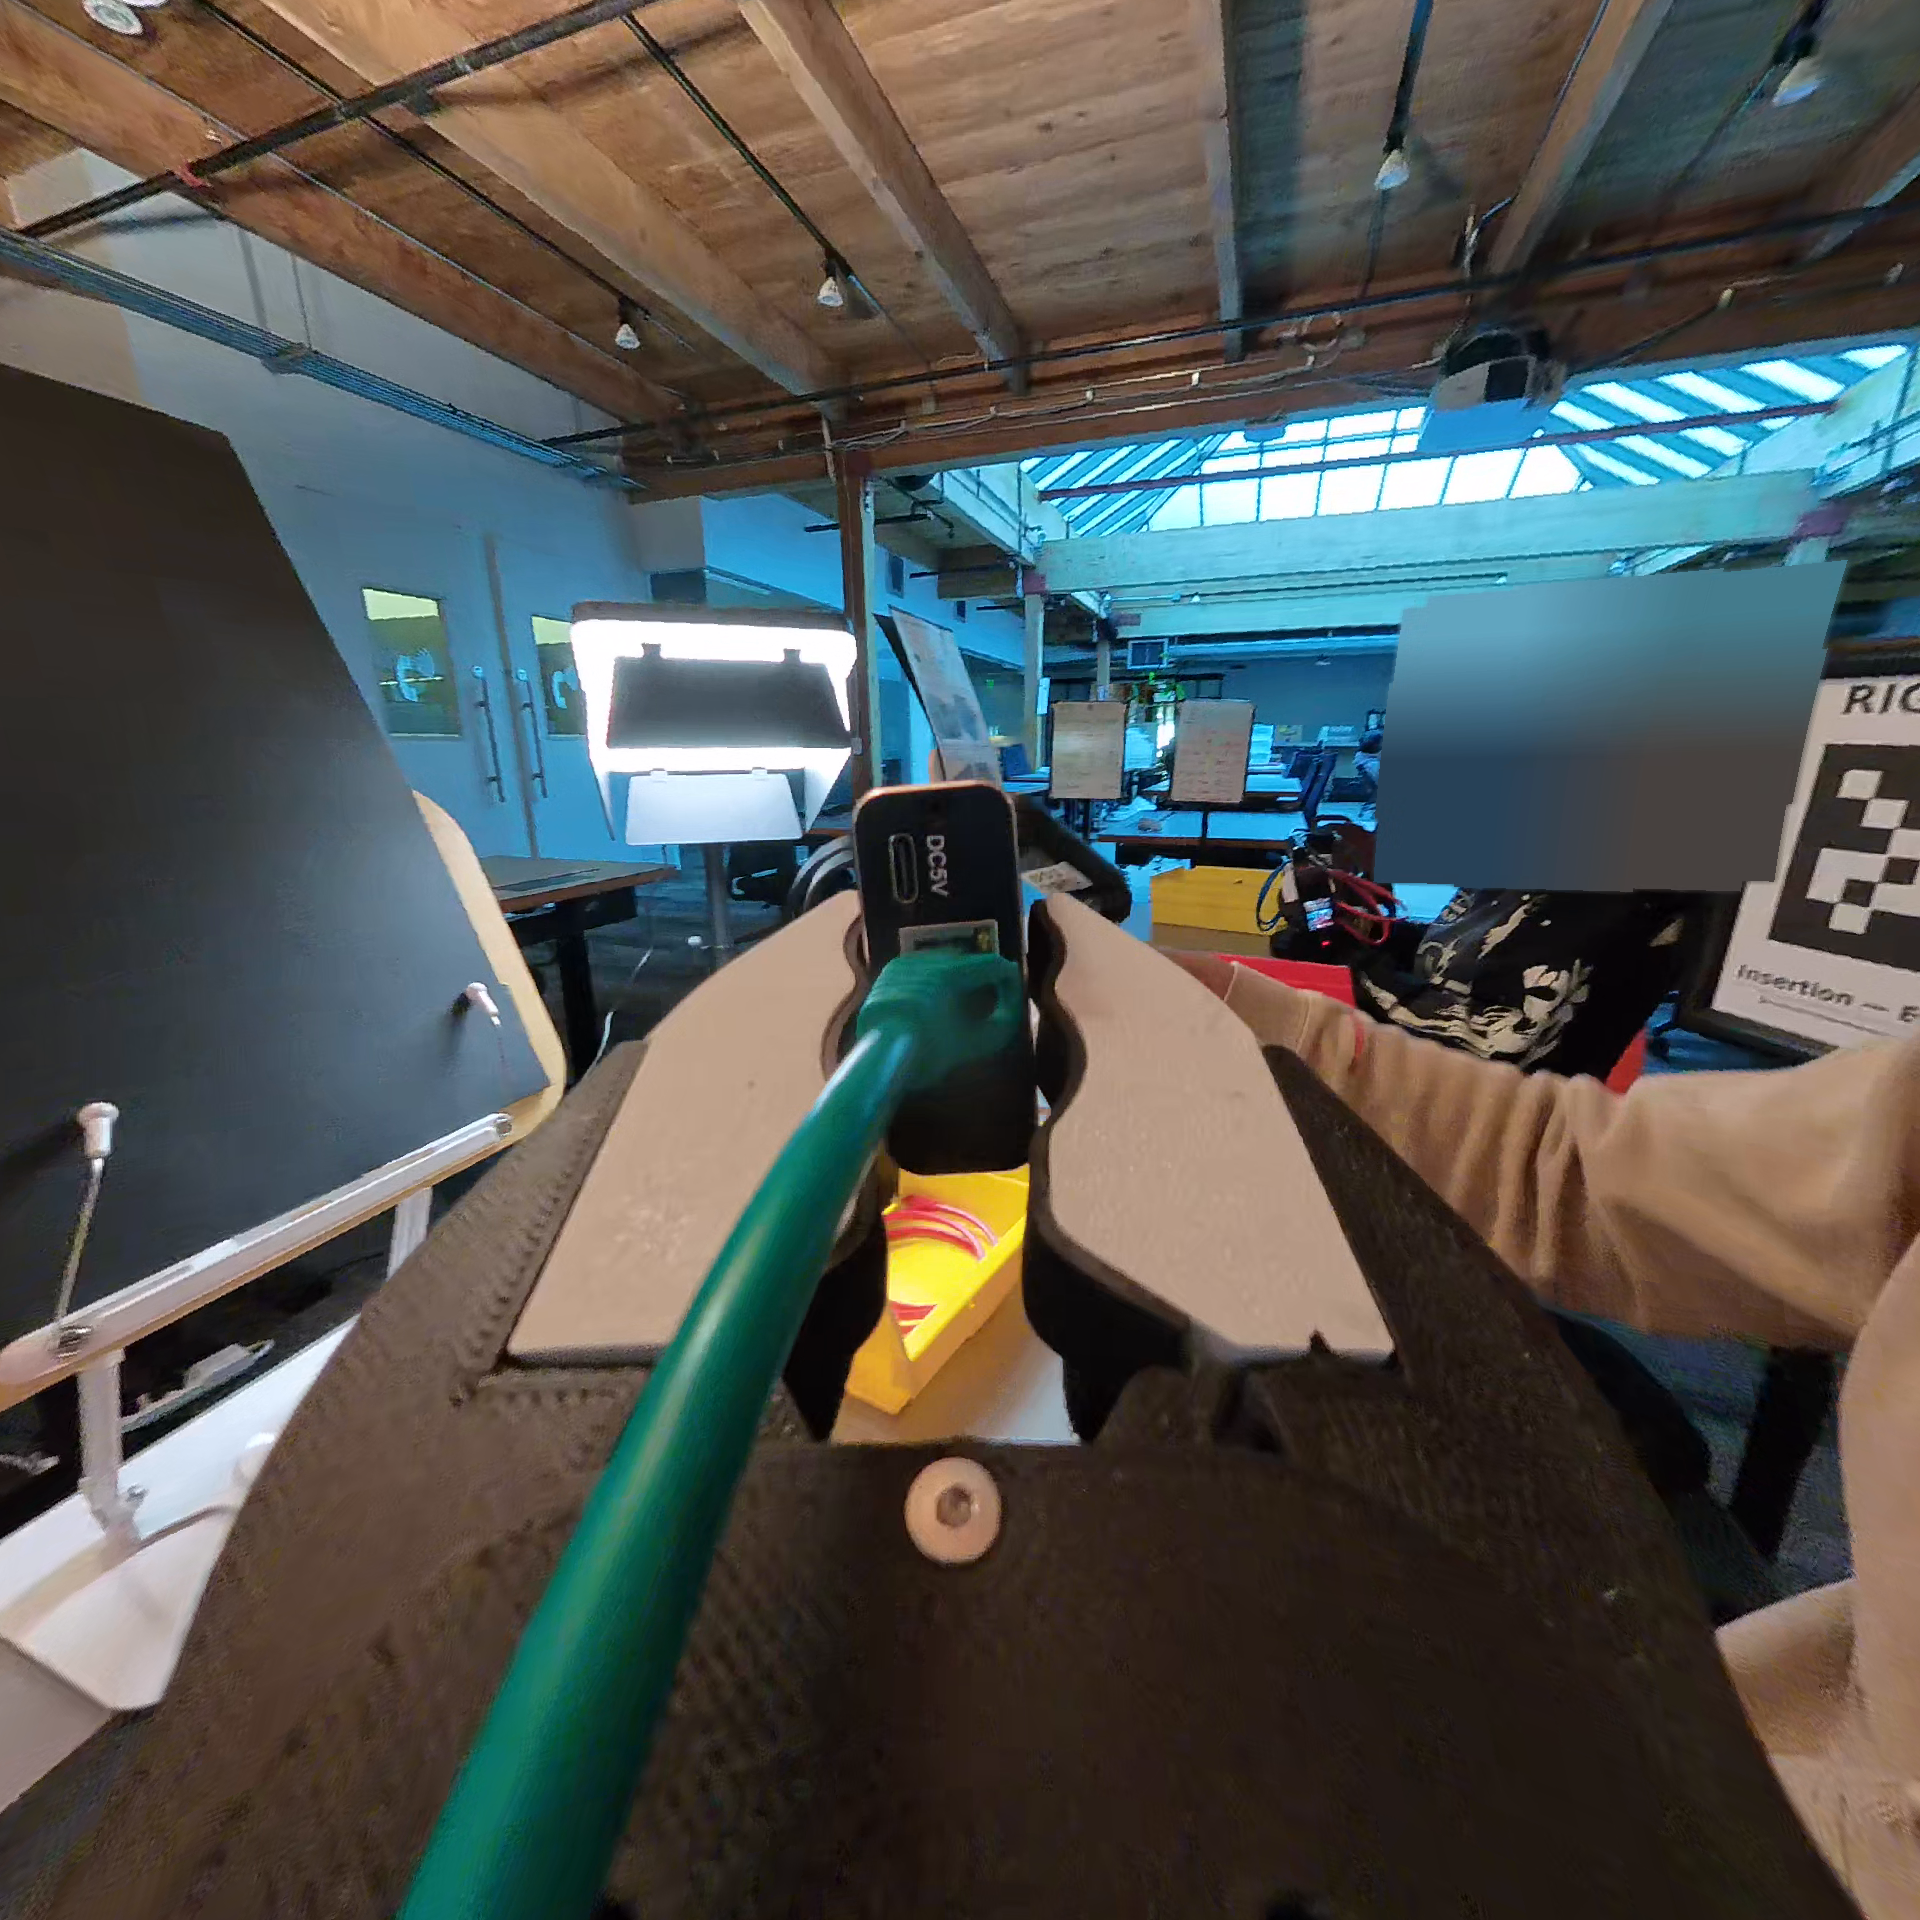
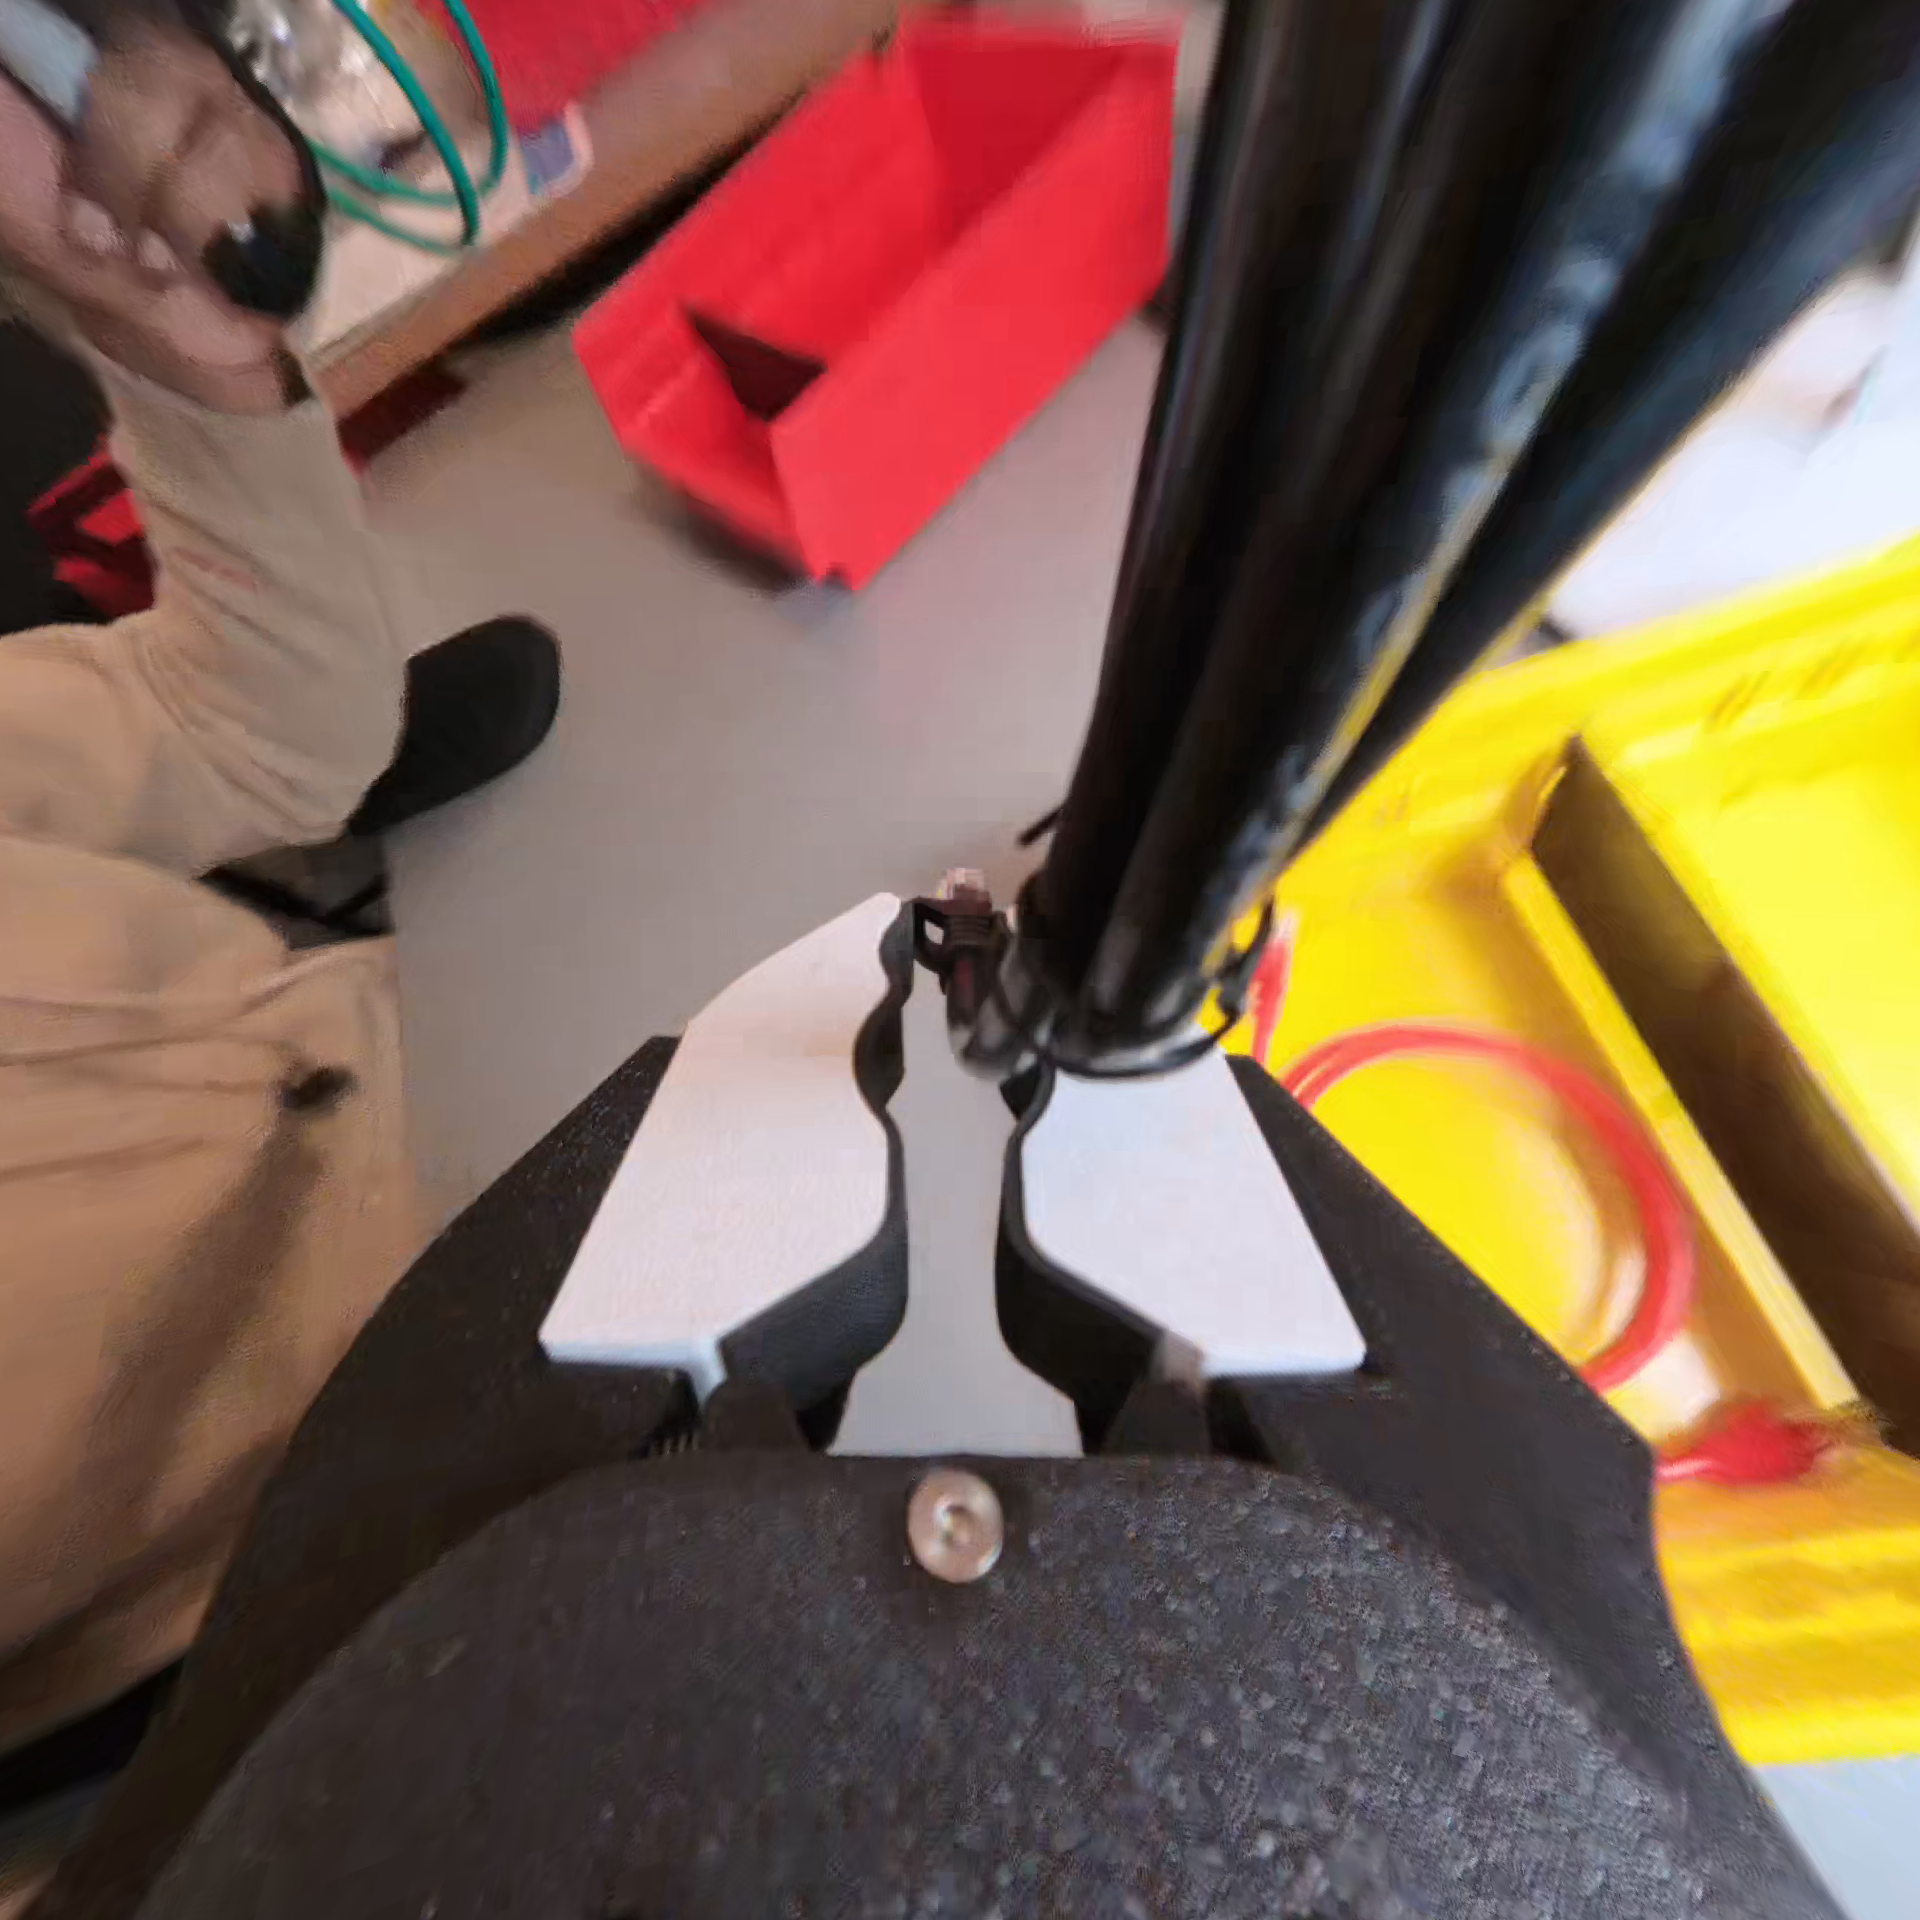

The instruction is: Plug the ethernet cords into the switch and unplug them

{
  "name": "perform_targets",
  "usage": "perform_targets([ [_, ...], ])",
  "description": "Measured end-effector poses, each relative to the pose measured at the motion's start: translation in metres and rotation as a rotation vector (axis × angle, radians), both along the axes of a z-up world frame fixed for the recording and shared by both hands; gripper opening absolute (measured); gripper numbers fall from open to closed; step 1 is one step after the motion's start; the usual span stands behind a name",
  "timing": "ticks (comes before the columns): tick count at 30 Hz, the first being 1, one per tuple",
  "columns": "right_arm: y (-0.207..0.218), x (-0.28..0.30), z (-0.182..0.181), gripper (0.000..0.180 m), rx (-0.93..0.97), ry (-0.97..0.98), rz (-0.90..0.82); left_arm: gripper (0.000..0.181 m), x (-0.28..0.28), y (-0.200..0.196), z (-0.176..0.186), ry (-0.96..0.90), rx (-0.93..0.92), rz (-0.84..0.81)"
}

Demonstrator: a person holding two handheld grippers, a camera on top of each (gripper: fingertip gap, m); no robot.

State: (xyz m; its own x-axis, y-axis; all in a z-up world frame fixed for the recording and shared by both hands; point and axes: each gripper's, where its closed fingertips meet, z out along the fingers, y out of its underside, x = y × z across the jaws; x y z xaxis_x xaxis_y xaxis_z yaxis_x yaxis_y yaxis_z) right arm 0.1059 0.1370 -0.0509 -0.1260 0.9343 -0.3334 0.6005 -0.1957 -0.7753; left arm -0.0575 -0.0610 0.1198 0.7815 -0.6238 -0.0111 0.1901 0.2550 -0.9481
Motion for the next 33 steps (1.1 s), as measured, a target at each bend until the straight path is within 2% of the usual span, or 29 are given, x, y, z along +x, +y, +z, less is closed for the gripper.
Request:
perform_targets([
  [2, 0.002, 0.013, -0.026, 0.013, -0.169, -0.113, 0.038, 0.027, 0.000, 0.001, -0.001, 0.006, -0.004, 0.001],
  [4, 0.007, 0.018, -0.050, 0.013, -0.312, -0.177, 0.007, 0.026, 0.003, 0.001, -0.002, 0.015, -0.014, -0.012],
  [7, 0.024, 0.019, -0.082, 0.015, -0.453, -0.221, -0.161, 0.027, 0.007, 0.004, -0.006, 0.047, -0.026, -0.005],
  [9, 0.030, 0.023, -0.090, 0.019, -0.456, -0.227, -0.228, 0.027, 0.009, 0.004, -0.009, 0.070, -0.034, -0.002],
  [12, 0.036, 0.031, -0.077, 0.039, -0.404, -0.192, -0.299, 0.027, 0.009, 0.006, -0.011, 0.079, -0.041, 0.003],
  [14, 0.047, 0.043, -0.070, 0.047, -0.247, -0.228, -0.372, 0.027, 0.009, 0.008, -0.013, 0.071, -0.051, -0.006],
  [17, 0.076, 0.060, -0.047, 0.053, 0.146, -0.262, -0.498, 0.027, 0.011, 0.012, -0.017, 0.064, -0.067, -0.019],
  [20, 0.081, 0.057, -0.012, 0.060, 0.375, -0.221, -0.534, 0.027, 0.017, 0.018, -0.023, 0.065, -0.089, -0.037],
  [23, 0.091, 0.060, 0.003, 0.066, 0.585, -0.306, -0.553, 0.026, 0.024, 0.023, -0.031, 0.077, -0.114, -0.051],
  [27, 0.089, 0.046, -0.001, 0.064, 0.562, -0.328, -0.485, 0.026, 0.032, 0.026, -0.039, 0.101, -0.132, -0.065],
  [33, 0.061, 0.023, -0.034, 0.062, 0.581, -0.371, -0.342, 0.027, 0.038, 0.032, -0.050, 0.132, -0.157, -0.071],
])
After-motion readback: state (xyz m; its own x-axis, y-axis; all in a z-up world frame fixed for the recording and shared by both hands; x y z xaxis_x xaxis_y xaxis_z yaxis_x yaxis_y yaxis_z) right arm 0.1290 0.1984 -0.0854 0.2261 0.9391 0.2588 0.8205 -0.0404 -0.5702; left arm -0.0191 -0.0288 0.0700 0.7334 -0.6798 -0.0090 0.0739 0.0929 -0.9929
